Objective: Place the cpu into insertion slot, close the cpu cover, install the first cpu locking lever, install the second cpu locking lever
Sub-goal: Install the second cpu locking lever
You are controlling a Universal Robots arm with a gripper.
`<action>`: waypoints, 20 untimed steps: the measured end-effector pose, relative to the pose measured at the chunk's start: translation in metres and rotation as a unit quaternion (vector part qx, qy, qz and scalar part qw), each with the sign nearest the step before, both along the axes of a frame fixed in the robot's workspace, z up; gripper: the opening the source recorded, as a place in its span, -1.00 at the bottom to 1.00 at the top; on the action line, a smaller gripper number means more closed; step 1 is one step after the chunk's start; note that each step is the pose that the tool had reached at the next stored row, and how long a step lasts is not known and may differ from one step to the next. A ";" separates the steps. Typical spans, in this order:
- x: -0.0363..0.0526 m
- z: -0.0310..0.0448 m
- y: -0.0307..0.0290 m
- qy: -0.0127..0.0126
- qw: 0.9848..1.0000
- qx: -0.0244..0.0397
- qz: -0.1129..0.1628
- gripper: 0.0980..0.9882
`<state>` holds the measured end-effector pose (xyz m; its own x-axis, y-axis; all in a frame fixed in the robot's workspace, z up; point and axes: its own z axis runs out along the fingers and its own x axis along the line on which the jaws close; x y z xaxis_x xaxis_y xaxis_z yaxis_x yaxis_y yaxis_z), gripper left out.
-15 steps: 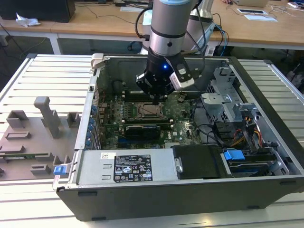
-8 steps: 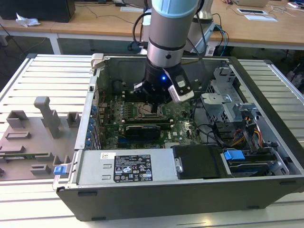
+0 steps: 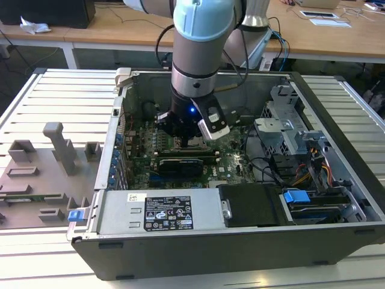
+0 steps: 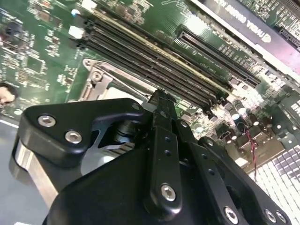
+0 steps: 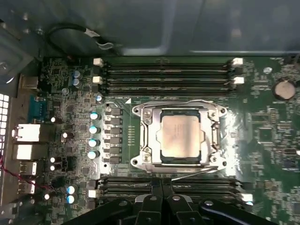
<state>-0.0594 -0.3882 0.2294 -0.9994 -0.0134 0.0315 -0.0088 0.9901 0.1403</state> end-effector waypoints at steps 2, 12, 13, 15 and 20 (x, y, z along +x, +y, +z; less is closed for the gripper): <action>-0.0041 -0.0065 0.0007 0.000 1.000 0.000 0.002 -0.99; -0.0127 -0.0235 0.0007 -0.001 0.998 0.019 0.052 -0.99; -0.0161 -0.0243 0.0007 -0.001 0.998 0.024 0.055 -0.99; -0.0231 -0.0260 0.0007 -0.001 0.998 0.033 0.060 -0.99; -0.0236 -0.0309 0.0049 -0.001 0.997 0.039 0.069 -0.99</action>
